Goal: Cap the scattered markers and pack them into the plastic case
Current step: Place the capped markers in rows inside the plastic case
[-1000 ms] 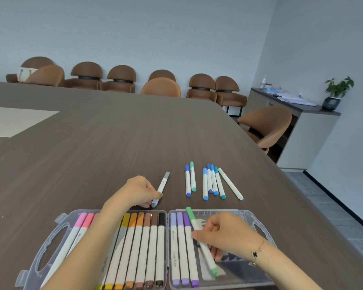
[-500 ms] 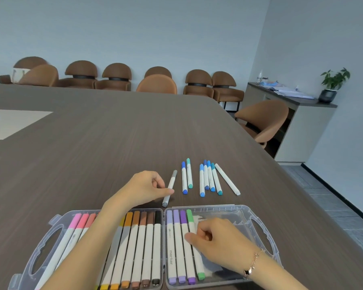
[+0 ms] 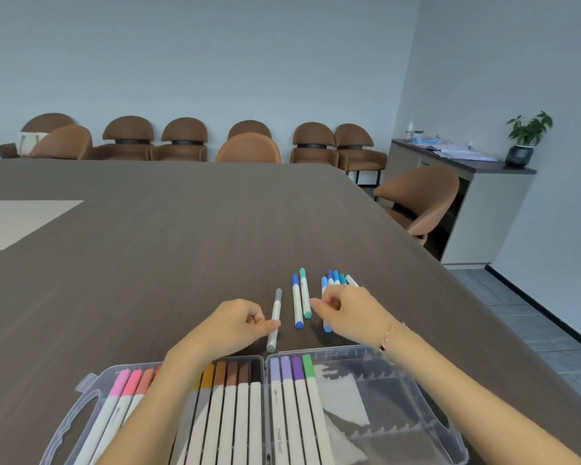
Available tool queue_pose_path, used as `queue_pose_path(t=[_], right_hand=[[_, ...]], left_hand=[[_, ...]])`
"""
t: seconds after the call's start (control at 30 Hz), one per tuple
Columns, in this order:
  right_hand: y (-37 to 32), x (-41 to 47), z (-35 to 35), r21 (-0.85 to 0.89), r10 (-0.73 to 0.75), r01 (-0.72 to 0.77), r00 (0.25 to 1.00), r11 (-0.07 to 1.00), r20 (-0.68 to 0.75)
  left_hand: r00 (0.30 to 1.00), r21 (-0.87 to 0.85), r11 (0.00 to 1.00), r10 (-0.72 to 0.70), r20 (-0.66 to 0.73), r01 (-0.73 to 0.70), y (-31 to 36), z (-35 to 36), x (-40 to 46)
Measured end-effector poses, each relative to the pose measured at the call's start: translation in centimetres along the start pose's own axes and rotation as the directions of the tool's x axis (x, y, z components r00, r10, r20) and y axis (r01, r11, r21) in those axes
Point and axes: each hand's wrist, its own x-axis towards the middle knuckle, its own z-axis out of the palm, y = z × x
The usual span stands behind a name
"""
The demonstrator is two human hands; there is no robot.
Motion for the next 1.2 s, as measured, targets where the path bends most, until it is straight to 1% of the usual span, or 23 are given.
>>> queue_pose_path(t=[0.07,0.17,0.23,0.33,0.4,0.43,0.5,0.53,0.57,0.63,0.7,0.77,0.87,0.9,1.03,1.13,1.2], right_hand=[[0.4,4.8,0.4,-0.078,0.086,-0.087,0.996,0.993,-0.012],[0.5,9.6,2.0,-0.224,0.162,-0.161,0.987,0.961,-0.016],[0.0,10.8,2.6,-0.343,0.19,-0.17,0.981,0.924,0.025],[-0.7,11.5,2.6,-0.422,0.209,-0.154,0.974,0.894,0.086],[-1.1,11.3,2.0,-0.408,0.206,-0.151,0.974,0.9,0.093],[-1.4,10.9,1.4,-0.365,0.198,-0.155,0.977,0.918,0.084],[-1.9,8.6,-0.2,-0.217,0.179,-0.158,0.98,0.963,0.083],[-2.3,6.5,-1.1,-0.15,0.166,-0.148,0.979,0.978,0.119],[-2.6,4.1,-1.9,-0.109,0.151,-0.132,0.971,0.985,0.185],[-2.4,-0.8,-2.3,-0.094,0.133,-0.107,0.933,0.99,0.333],[-1.6,-4.7,-1.2,-0.099,0.126,-0.093,0.905,0.991,0.405],[-0.7,-6.9,0.5,-0.073,0.121,-0.1,0.91,0.992,0.397],[0.0,-7.9,2.0,-0.003,0.099,-0.104,0.936,0.995,0.338],[0.0,-8.0,2.1,-0.005,0.089,-0.092,0.944,0.996,0.316],[0.0,-8.3,2.3,-0.081,0.05,-0.034,0.979,0.996,0.198],[-0.2,-8.8,2.5,-0.126,0.022,-0.007,0.993,0.992,0.117],[-0.2,-9.2,2.8,-0.2,-0.023,0.037,0.997,0.979,0.068]], left_hand=[[0.998,0.01,1.0,-0.015,-0.062,0.016,-0.7,-0.6,0.0],[0.996,-0.002,0.999,-0.038,-0.085,0.038,-1.6,-1.0,0.1],[0.994,0.003,0.999,-0.047,-0.099,0.047,-1.8,-1.0,0.2],[0.995,0.022,0.999,-0.036,-0.09,0.038,-1.7,-0.8,0.3],[0.997,0.03,0.999,-0.026,-0.071,0.028,-1.6,-0.7,0.3],[0.998,0.036,0.999,-0.021,-0.062,0.023,-1.5,-0.7,0.2],[0.999,0.052,0.999,-0.013,-0.048,0.015,-1.5,-0.7,0.2],[0.999,0.054,0.998,-0.012,-0.043,0.014,-1.5,-0.7,0.2],[0.999,0.051,0.999,-0.01,-0.037,0.012,-1.5,-0.7,0.2],[1.0,0.046,0.999,0.002,-0.028,0.0,-1.4,-0.7,0.2],[1.0,0.051,0.999,0.016,-0.02,-0.015,-1.1,-0.6,0.2],[1.0,0.047,0.999,0.027,-0.003,-0.027,-0.6,-0.3,0.3],[0.999,0.03,0.999,0.04,0.031,-0.041,0.2,0.4,0.2],[0.998,0.017,0.999,0.04,0.043,-0.041,0.4,0.6,0.2],[0.998,-0.002,0.999,0.034,0.051,-0.034,0.5,1.0,0.1],[1.0,0.025,1.0,0.013,-0.021,-0.012,0.2,1.0,0.3],[0.998,0.044,0.999,0.0,-0.057,0.002,0.0,1.0,0.5]])
